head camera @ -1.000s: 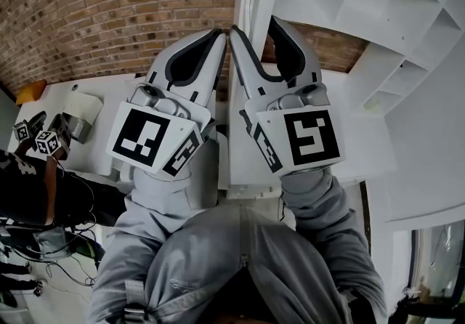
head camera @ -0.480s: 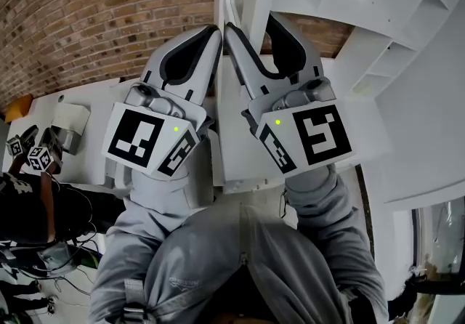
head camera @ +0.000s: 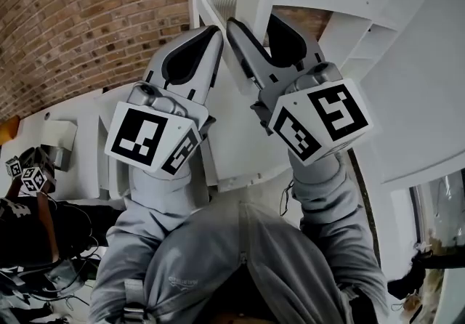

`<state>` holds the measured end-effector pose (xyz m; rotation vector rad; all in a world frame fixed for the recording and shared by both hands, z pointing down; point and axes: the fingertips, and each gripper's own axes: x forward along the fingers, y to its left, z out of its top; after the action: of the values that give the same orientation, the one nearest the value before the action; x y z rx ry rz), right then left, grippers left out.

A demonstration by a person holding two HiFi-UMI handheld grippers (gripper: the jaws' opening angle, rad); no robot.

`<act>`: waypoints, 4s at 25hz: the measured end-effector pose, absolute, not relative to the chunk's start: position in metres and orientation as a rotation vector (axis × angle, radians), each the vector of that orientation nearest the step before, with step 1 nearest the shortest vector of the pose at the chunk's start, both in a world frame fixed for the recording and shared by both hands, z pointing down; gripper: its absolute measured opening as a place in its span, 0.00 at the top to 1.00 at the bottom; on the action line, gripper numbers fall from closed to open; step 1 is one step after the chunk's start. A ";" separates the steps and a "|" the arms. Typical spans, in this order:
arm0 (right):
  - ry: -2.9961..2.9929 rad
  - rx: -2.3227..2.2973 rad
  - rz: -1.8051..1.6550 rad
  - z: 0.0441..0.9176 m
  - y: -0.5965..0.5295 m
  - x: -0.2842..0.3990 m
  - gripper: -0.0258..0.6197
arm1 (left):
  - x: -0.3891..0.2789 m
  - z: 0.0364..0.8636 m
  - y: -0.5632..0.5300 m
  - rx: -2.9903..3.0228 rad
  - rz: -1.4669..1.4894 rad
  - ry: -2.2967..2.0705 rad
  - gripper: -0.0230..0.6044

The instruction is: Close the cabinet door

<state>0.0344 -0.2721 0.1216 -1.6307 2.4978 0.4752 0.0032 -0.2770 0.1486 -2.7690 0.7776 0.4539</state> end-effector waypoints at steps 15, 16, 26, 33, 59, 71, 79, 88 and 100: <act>2.586 -1.717 0.381 0.127 -0.281 0.082 0.78 | 0.040 0.159 -0.272 -2.839 0.434 0.633 0.96; 2.595 -1.711 0.369 0.127 -0.281 0.084 0.78 | 0.041 0.159 -0.271 -2.842 0.433 0.626 0.96; 2.653 -1.739 0.316 0.129 -0.289 0.105 0.80 | 0.058 0.168 -0.264 -2.868 0.399 0.553 0.96; 2.661 -1.690 0.212 0.129 -0.301 0.132 0.81 | 0.073 0.174 -0.267 -2.878 0.365 0.545 0.96; 2.867 -1.392 0.220 0.131 -0.360 0.222 0.80 | 0.179 0.177 -0.328 -2.827 0.373 0.663 0.96; 2.939 -1.214 0.209 0.134 -0.395 0.235 0.79 | 0.204 0.188 -0.374 -2.809 0.327 0.790 0.96; 2.975 -1.129 0.213 0.131 -0.407 0.240 0.79 | 0.214 0.194 -0.394 -2.797 0.296 0.857 0.96; 2.994 -1.033 0.205 0.130 -0.429 0.247 0.79 | 0.223 0.205 -0.425 -2.799 0.267 0.919 0.96; 2.996 -0.971 0.200 0.134 -0.450 0.254 0.77 | 0.233 0.205 -0.442 -2.768 0.279 0.927 0.96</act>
<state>0.2544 -0.4497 0.1336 -0.9714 2.9963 0.2003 0.2326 -0.4422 0.2052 -2.7675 0.9273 0.2793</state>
